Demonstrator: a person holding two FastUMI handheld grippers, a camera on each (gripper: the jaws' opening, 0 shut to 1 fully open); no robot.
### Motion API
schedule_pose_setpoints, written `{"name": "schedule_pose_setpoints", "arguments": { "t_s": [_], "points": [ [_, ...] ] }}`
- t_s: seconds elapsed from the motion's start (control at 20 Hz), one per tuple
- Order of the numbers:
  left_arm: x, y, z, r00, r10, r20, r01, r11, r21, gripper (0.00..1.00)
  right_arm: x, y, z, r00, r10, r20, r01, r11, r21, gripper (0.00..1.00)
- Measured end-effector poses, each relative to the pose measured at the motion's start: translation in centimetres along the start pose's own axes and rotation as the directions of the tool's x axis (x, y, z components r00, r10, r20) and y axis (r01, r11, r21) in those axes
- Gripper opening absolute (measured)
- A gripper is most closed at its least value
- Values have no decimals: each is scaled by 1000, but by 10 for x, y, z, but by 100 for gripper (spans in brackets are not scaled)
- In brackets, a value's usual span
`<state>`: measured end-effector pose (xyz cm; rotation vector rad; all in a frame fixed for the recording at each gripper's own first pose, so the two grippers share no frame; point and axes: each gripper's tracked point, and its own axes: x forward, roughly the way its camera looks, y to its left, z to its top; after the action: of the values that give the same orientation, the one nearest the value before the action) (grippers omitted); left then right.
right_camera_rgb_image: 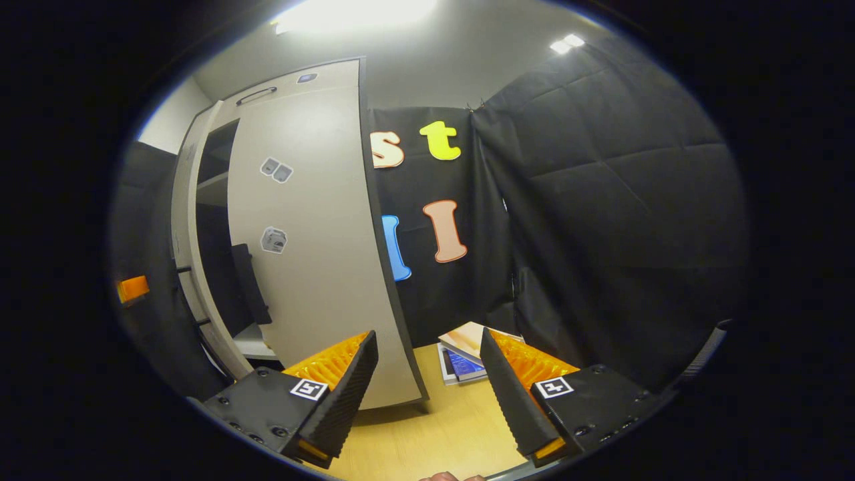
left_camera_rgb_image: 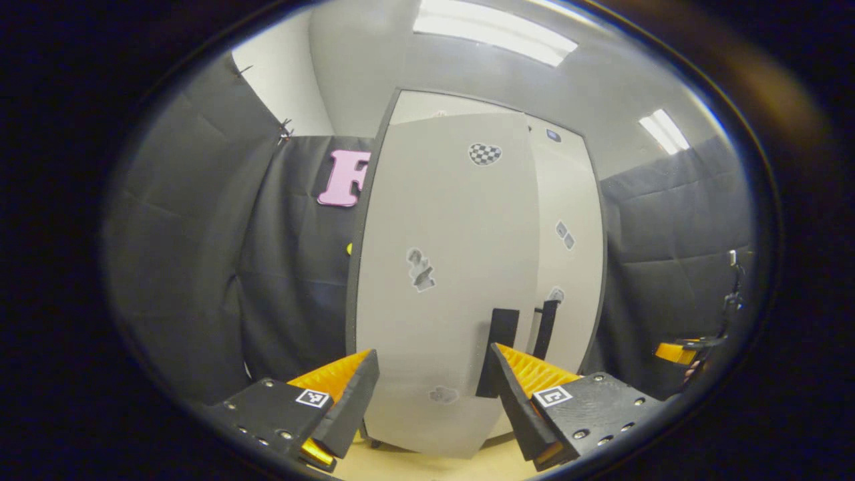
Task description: Grab one shoe with the right hand and put it into the shoe cabinet, grab the other shoe with the left hand and put it into the shoe cabinet; then close the right door with the right hand and the left door with the left hand.
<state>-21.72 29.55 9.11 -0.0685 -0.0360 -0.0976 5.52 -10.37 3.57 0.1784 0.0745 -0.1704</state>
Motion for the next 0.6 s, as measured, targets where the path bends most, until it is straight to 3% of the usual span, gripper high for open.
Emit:
{"name": "schedule_pose_setpoints", "arguments": {
  "t_s": [0.05, 0.2, 0.3, 0.35, 0.45, 0.5, 0.6],
  "points": [
    [-4, 6, 0, 1000, 22, 11, -22, 1000, 9, 99, 1, 7, 1, 1000, 13, 3, -13, 1000, -8, 97],
    [-10, 14, -1, 997, 65, 37, -65, 998, -1, 92, -1, 28, 0, 999, 52, 13, -51, 998, -43, 97],
    [-18, 16, -7, 996, 81, 34, -81, 997, -20, 99, -3, 42, -7, 997, 80, 10, -79, 995, -64, 97],
    [-20, 19, -12, 995, 95, 30, -94, 995, -26, 94, -5, 49, -11, 996, 94, 6, -93, 993, -68, 96],
    [-28, 25, -22, 992, 124, 15, -123, 992, -33, 94, -6, 62, -21, 993, 116, -7, -116, 990, -77, 96],
    [-31, 25, -30, 991, 131, -3, -131, 991, -38, 97, -8, 67, -27, 992, 126, -15, -127, 989, -81, 92],
    [-34, 26, -42, 990, 135, -46, -137, 990, -37, 99, -12, 78, -36, 989, 143, -28, -145, 985, -88, 96]
  ]
}}
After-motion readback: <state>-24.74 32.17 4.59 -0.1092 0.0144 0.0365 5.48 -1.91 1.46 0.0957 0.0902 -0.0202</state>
